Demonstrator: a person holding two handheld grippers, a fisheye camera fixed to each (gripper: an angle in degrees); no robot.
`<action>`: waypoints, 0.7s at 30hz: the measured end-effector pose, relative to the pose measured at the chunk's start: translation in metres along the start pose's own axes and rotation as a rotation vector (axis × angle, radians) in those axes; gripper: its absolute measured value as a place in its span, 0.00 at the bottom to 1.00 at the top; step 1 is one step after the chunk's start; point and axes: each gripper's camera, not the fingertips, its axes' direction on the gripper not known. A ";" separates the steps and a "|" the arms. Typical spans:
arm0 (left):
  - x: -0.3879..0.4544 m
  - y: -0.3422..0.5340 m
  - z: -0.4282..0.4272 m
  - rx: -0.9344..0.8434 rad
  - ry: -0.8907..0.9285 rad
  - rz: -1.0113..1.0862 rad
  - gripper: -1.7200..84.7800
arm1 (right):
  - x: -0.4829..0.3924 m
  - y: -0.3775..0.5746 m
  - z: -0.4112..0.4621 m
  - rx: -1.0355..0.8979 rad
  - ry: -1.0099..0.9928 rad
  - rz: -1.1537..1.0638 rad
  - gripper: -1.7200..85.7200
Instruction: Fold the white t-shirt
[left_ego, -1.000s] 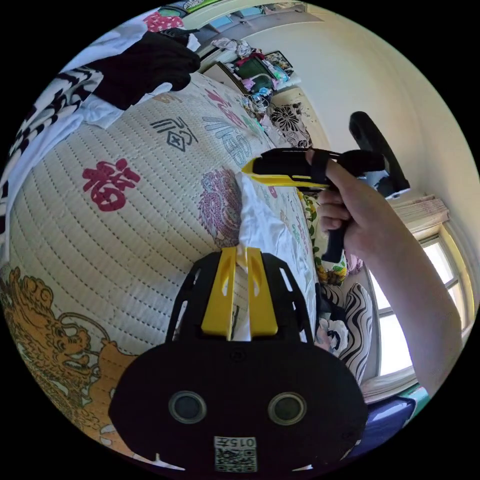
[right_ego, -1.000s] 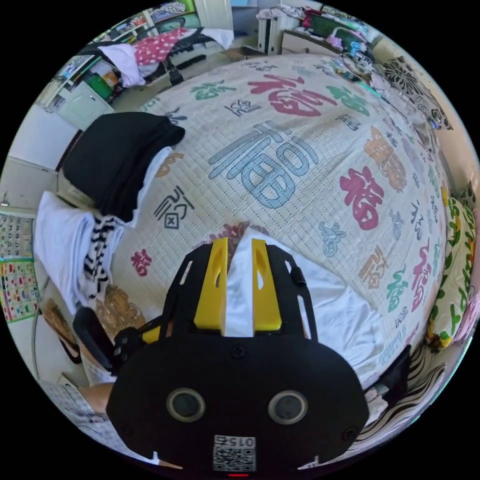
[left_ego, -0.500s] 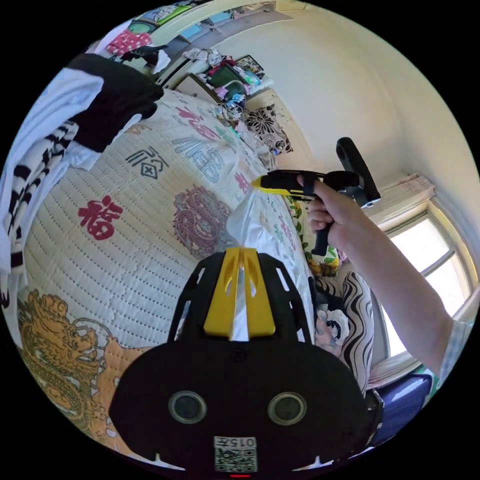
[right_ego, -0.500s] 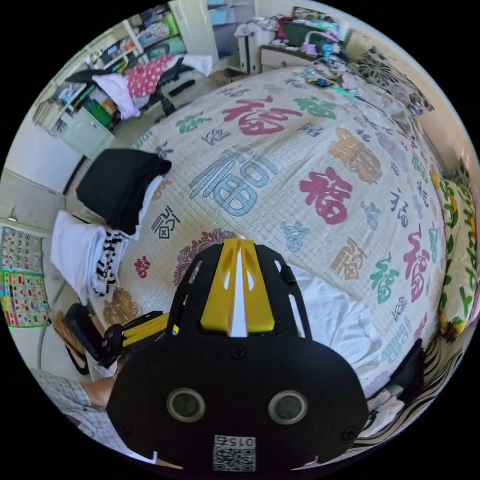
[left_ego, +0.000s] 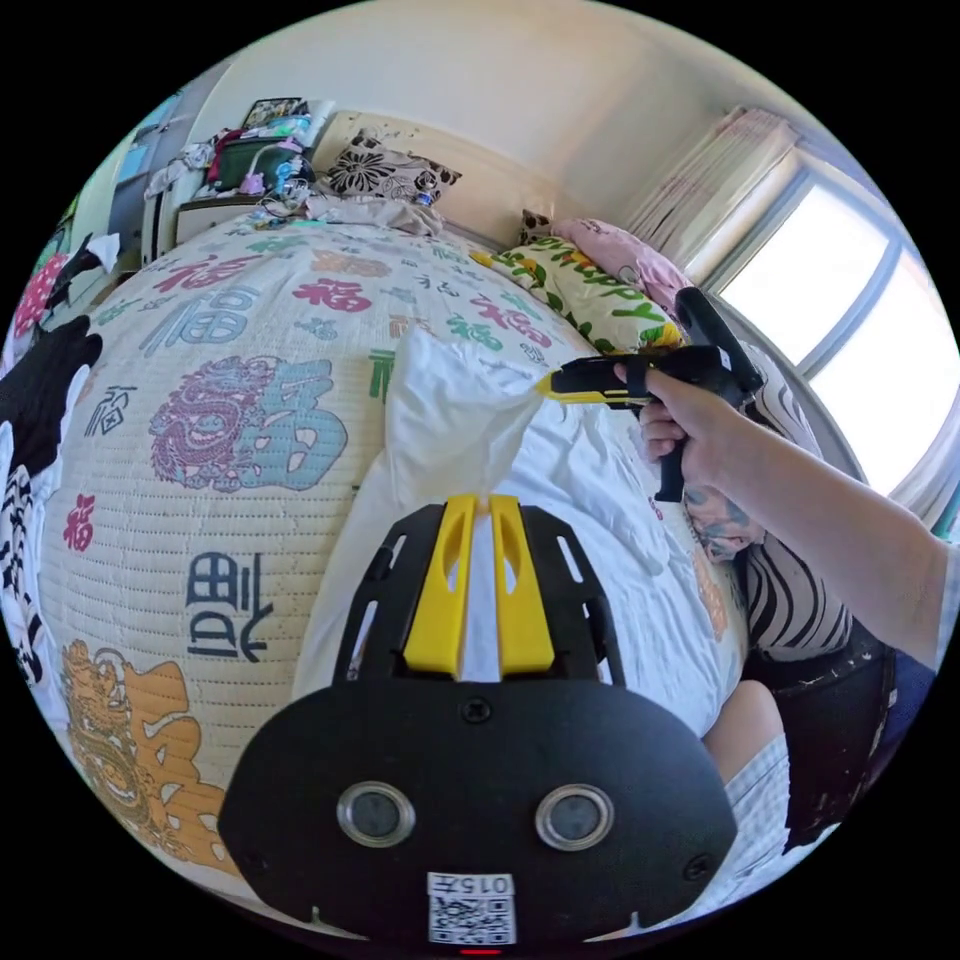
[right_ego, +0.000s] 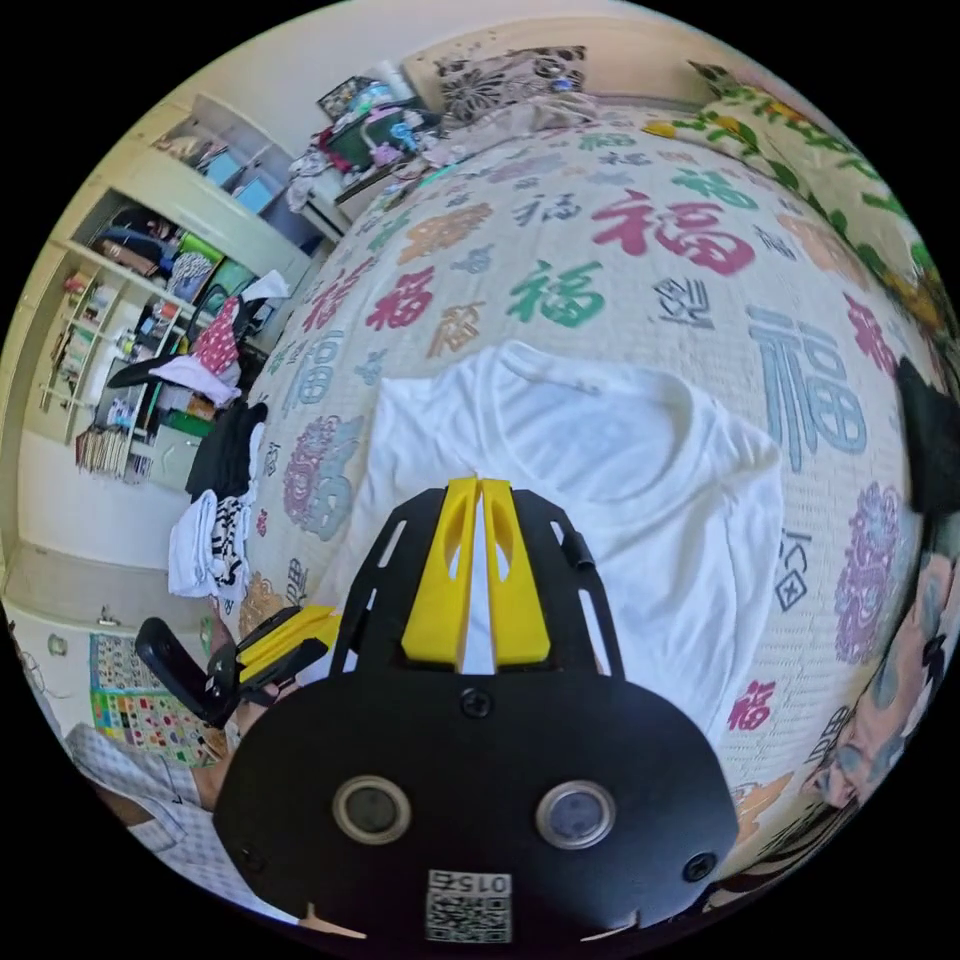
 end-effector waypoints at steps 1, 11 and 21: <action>0.002 0.001 0.003 -0.015 0.004 -0.002 0.05 | 0.011 0.003 0.000 -0.023 0.009 0.026 0.03; 0.037 -0.017 0.017 -0.029 -0.064 0.083 0.09 | 0.003 0.000 -0.035 0.022 0.111 -0.134 0.08; 0.041 -0.031 0.012 -0.008 -0.004 0.055 0.08 | -0.018 -0.020 -0.054 -0.127 0.191 -0.301 0.01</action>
